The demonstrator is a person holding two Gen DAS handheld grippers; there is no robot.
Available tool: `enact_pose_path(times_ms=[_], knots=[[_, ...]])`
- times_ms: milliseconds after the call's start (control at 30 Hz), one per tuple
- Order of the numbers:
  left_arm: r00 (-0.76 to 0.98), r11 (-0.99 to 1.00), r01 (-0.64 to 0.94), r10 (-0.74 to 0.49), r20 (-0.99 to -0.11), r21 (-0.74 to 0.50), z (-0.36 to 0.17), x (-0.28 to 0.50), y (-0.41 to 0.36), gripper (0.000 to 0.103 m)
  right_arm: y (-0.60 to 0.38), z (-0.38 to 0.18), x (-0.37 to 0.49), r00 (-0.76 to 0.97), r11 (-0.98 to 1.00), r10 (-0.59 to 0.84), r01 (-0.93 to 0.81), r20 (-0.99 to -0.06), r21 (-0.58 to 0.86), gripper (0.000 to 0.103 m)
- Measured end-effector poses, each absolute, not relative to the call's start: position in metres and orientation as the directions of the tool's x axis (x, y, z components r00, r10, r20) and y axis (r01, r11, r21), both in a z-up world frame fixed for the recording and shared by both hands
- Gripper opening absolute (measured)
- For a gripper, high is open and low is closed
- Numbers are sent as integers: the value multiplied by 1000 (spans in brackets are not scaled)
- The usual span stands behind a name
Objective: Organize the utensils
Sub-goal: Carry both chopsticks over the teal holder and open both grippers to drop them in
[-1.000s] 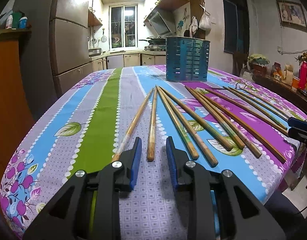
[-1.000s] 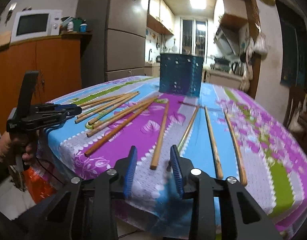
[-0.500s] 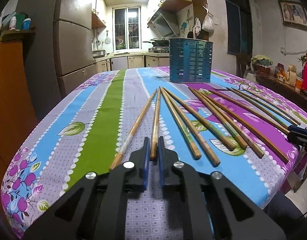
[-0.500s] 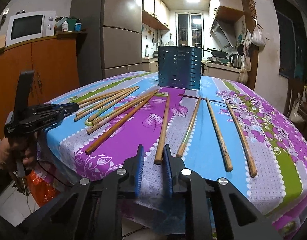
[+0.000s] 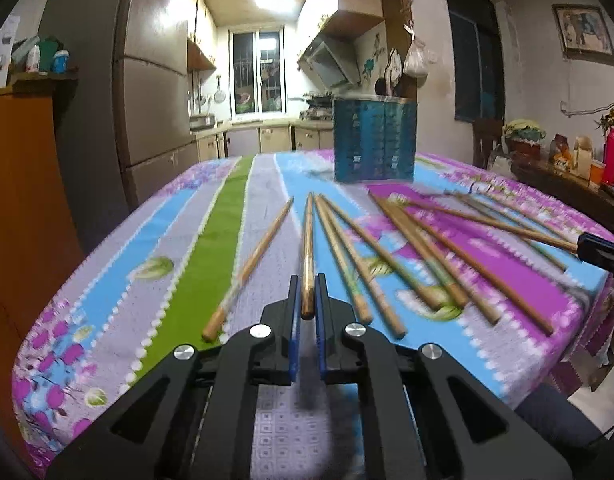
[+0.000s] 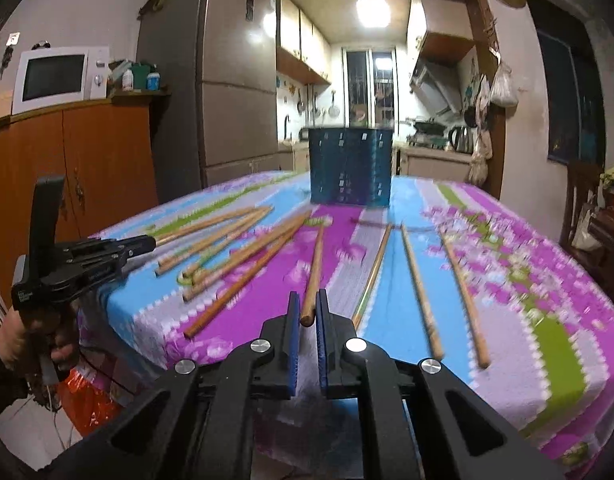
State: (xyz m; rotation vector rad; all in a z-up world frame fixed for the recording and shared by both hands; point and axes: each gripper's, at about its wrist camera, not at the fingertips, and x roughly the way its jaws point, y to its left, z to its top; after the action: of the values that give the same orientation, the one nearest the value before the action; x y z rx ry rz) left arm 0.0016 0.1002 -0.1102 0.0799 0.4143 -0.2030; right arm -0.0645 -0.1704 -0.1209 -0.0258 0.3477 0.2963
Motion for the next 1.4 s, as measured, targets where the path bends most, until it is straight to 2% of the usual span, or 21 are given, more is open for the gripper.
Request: enact_pose_path(times_ms=[367,600,1000,1400], knots=[[945,968,242,-219,-243,65,-26,-16,94,5,-182,-36,-66,936,946,310,-321,-166,-45,8],[955,961,260,-243,-169,90,20,1,86,5,-182,7,-35,929,930,350,-360,-116,-77,8],[943,954,285,-262,-208,90,60,52,70,5,-184,49,35,893,904,414,-427,-179,-37,8],[935,944,310,-283,-213,109,119,71,47,5,-196,110,68,901,907,410,-419,-142,-46,8]])
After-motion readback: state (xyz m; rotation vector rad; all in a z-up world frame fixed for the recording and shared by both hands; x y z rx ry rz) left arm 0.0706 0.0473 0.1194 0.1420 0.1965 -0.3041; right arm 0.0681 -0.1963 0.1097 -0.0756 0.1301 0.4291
